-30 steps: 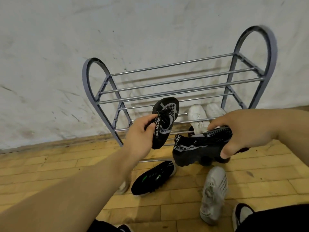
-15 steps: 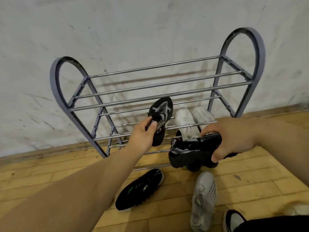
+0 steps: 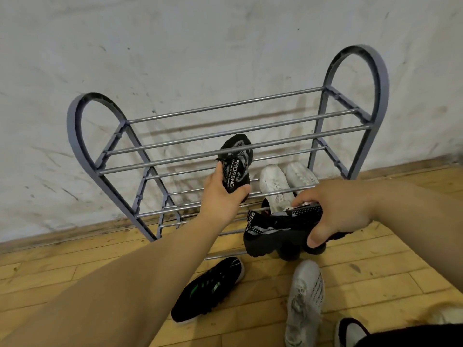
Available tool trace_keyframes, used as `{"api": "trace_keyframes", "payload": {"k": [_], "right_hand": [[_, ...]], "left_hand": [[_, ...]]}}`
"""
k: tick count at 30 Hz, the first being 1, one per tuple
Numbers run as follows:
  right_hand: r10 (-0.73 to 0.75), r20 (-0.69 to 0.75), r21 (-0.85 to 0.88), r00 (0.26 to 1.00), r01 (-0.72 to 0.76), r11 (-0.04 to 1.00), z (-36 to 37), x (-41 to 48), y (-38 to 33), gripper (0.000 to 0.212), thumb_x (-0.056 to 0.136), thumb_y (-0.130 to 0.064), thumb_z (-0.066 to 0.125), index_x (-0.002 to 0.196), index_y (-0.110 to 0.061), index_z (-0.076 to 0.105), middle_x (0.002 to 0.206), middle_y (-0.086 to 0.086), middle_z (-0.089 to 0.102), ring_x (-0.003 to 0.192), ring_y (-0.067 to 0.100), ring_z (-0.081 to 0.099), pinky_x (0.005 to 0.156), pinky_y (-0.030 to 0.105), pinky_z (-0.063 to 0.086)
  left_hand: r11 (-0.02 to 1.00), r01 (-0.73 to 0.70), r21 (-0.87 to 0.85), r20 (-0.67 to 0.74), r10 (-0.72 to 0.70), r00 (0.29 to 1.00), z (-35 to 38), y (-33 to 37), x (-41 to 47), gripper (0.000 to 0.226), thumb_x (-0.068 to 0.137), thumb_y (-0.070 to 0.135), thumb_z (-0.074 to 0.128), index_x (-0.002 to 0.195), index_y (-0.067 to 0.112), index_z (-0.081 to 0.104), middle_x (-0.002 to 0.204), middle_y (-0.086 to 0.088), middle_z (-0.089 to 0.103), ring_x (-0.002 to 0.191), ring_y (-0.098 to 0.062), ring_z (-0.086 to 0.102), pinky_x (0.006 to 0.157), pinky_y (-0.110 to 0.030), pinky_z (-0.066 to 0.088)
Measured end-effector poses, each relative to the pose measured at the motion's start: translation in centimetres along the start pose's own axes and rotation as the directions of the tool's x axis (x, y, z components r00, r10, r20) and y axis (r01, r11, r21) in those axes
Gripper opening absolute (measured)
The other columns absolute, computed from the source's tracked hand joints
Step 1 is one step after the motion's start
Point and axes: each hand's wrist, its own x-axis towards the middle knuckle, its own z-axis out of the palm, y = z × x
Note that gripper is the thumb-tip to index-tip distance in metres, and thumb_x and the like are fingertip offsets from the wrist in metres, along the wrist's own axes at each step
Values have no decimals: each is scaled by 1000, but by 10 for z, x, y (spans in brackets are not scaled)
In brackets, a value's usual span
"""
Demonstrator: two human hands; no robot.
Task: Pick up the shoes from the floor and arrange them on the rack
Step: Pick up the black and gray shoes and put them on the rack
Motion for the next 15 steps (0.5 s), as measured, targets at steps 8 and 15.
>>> {"api": "trace_keyframes", "payload": {"k": [8,15], "right_hand": [[-11,-19,-1,1000,11,1000,4,2,12,113,66,-62,86,158,-47,22,160,-5,40,136,23,48,98,32,46],[-194,-171,9,966,199,980,4,-12,10,124,64,-55,90,156,-56,7,161,-14,34,139,15,43,106,34,44]], "left_hand": [[886,112,450,-39,-105,994,-1,-6,6,104,80,83,50,162,30,14,162,-7,34,148,-38,30,120,-58,28],[927,-236,292,438,89,894,-26,28,-55,74,93,64,60,157,38,35,148,11,41,141,-13,39,119,-40,35]]}}
